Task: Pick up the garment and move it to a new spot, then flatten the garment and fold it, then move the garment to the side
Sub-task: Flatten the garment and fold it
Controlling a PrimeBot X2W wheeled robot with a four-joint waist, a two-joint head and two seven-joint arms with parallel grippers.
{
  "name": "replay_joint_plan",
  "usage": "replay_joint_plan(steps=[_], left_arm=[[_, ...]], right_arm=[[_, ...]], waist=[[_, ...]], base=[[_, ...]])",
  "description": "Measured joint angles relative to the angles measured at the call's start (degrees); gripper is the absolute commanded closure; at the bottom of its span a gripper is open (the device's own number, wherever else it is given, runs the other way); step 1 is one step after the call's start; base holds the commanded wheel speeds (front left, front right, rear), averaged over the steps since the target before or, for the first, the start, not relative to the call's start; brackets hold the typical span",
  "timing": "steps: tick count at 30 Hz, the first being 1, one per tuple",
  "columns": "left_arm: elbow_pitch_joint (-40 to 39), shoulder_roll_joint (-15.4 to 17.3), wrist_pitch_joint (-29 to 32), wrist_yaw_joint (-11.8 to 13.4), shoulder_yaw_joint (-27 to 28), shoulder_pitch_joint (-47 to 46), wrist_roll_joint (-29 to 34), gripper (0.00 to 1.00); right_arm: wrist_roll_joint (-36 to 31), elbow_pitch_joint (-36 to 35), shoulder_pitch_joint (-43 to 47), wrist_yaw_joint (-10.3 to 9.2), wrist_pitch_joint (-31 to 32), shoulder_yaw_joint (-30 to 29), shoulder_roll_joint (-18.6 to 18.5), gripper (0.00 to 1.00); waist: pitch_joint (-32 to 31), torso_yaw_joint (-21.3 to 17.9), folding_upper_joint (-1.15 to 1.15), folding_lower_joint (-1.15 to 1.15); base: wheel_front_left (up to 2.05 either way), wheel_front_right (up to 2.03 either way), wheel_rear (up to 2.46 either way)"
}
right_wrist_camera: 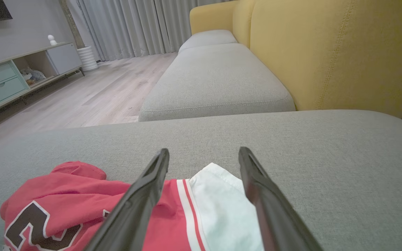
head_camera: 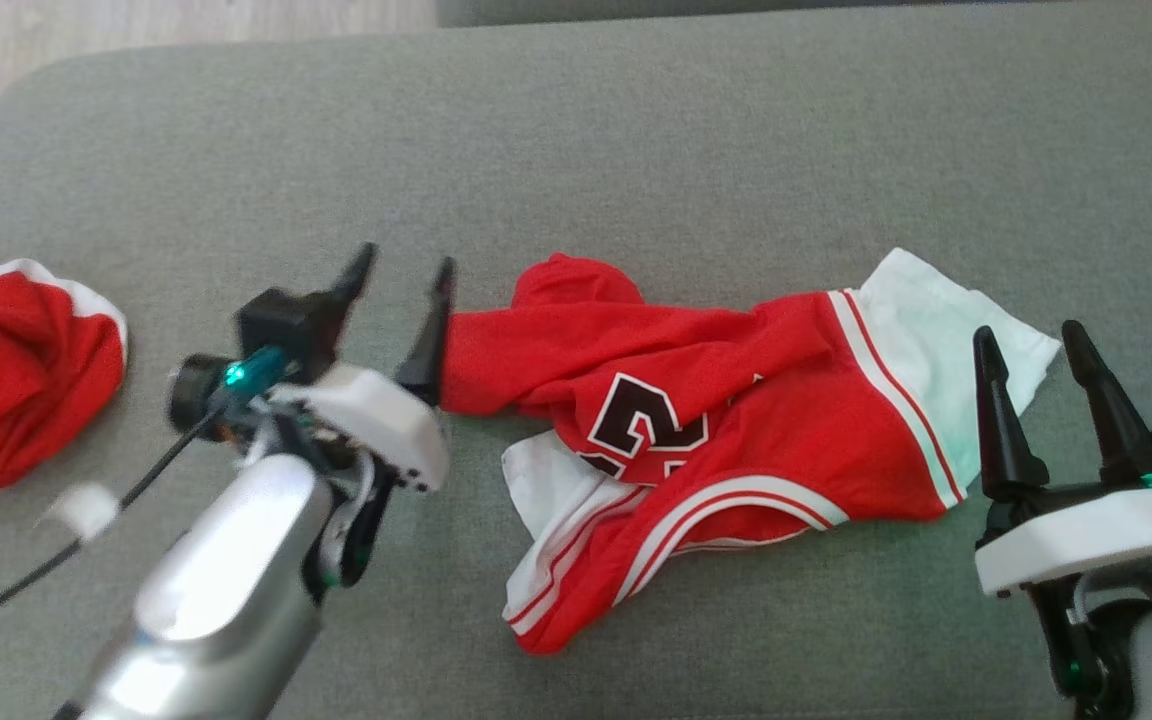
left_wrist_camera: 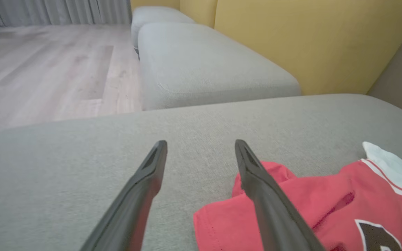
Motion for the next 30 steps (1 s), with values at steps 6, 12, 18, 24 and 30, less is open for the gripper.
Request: replay_joint_plan(steps=[6,12,18,24,30], left_arm=[[9.49,-3.01,5.17,-3.69,-2.6,-2.27,-2.11,0.0],[17.08,-4.45,8.91,-5.95,-4.66,-3.25,-2.96,0.0],[21.67,-5.97,8.96,-6.88,-5.17,-5.73,-3.13,0.0],[25.37,-7.43,9.38,-8.42,-5.41,-8.13,-3.47,0.78],[26.98,-7.79,7.5,-8.9,-5.72,-8.81,-3.34,1.0]], right_arm=[[0.0,0.15,-0.63,0.0,0.0,0.34,0.0,0.0],[0.0,0.2,-0.91,0.0,0.0,-0.16,0.0,0.0],[0.02,0.3,-0.93,0.0,0.0,-0.05,0.0,0.0],[0.07,0.79,-0.98,0.0,0.09,0.24,0.0,0.0],[-0.45,3.23,-0.99,0.0,0.29,-1.97,0.0,0.0]], waist=[[1.32,-1.06,0.0,0.0],[2.04,-1.58,0.0,0.0],[2.46,-1.42,0.0,0.0],[2.84,-1.69,0.0,0.0],[2.87,-1.72,0.0,0.0]], base=[[0.0,0.0,0.0],[0.0,0.0,0.0],[0.0,0.0,0.0],[0.0,0.0,0.0],[0.0,0.0,0.0]])
